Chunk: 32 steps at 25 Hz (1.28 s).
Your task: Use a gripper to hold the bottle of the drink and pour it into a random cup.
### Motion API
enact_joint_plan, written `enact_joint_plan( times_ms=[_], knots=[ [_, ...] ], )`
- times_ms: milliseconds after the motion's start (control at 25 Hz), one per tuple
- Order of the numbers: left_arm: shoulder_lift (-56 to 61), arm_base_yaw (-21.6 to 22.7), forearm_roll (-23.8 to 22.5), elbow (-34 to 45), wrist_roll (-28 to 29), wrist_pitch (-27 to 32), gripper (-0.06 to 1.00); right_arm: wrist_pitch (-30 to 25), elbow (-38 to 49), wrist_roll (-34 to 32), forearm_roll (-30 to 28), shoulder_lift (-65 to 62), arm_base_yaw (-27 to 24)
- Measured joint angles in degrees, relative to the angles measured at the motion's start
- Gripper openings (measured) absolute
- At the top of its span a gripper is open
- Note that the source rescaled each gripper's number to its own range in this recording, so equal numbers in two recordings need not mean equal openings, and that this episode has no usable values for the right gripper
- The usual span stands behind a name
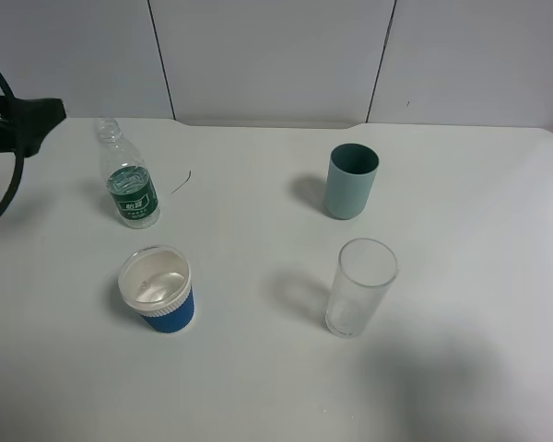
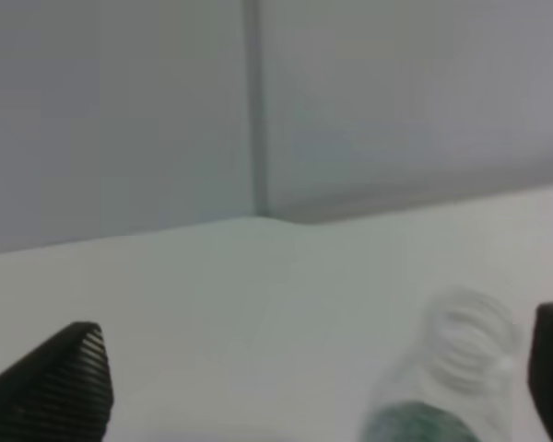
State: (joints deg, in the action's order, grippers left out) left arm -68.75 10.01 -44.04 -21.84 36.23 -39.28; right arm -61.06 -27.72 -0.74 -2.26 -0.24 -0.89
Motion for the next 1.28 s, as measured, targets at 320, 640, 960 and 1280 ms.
enact_joint_plan(
  times_ms=[320,640,960,1280],
  knots=[
    [10.14,0.0,8.89,0.0,-4.49,9.93,0.83,0.0,0.0,0.0,0.0,0.0,0.0],
    [15.49,0.0,12.77,-4.32,-6.62,23.37,0.83,0.0,0.0,0.0,0.0,0.0,0.0],
    [17.87,-3.5,23.63,-10.56,-20.01,38.76,0.83,0.0,0.0,0.0,0.0,0.0,0.0],
    [21.59,-5.5,44.48,-11.49,-40.03,47.01,0.83,0.0,0.0,0.0,0.0,0.0,0.0]
  ],
)
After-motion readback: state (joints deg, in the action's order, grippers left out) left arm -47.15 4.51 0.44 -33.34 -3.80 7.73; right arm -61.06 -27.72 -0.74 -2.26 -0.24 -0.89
